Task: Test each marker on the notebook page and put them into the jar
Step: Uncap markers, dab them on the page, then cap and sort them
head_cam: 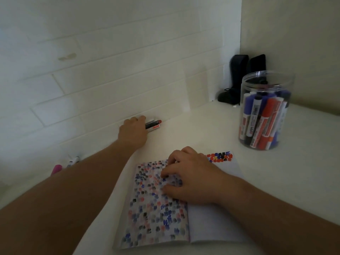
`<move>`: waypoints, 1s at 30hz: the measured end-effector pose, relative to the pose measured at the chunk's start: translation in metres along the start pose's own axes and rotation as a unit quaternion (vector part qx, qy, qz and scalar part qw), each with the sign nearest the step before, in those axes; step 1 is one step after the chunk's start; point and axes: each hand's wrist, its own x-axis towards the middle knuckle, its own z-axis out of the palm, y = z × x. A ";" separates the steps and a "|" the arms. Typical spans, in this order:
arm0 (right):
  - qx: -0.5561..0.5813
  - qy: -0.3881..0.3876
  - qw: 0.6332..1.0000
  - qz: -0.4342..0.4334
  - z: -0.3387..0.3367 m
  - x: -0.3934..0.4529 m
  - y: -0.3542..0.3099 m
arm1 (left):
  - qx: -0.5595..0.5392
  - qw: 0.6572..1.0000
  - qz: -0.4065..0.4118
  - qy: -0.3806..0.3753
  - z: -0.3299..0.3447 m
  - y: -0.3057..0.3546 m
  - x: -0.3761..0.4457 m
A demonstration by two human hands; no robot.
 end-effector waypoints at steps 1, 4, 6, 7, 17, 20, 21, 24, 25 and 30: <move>0.001 0.000 1.000 0.001 0.000 0.000 0.000 | 0.007 1.000 0.000 0.010 0.005 -0.002 0.004; -0.001 -0.001 1.000 0.002 0.000 0.000 0.000 | -0.002 1.000 -0.001 0.024 0.016 -0.008 0.011; -0.001 -0.002 1.000 0.001 0.001 0.000 0.000 | -0.014 1.000 0.000 0.024 0.018 -0.009 0.014; -0.002 -0.001 1.000 0.001 0.001 0.000 0.001 | -0.018 0.999 0.002 0.027 0.019 -0.009 0.014; 0.211 0.149 0.962 0.093 -0.010 0.006 0.011 | -0.528 0.846 0.065 0.042 -0.057 0.081 -0.055; 0.382 0.288 0.854 0.203 -0.023 0.011 0.021 | -0.554 0.812 0.183 -0.034 -0.062 0.102 -0.099; 0.413 0.299 0.834 0.212 -0.026 0.010 0.026 | -0.538 0.817 0.206 -0.039 -0.059 0.103 -0.107; 0.433 0.276 0.837 0.186 -0.026 0.007 0.032 | -0.489 0.838 0.238 -0.037 -0.044 0.099 -0.116; 0.434 0.258 0.846 0.172 -0.026 0.005 0.029 | -0.474 0.842 0.253 -0.045 -0.041 0.098 -0.117; 0.468 0.227 0.834 0.184 -0.024 0.003 0.020 | -0.476 0.827 0.288 -0.082 -0.040 0.094 -0.115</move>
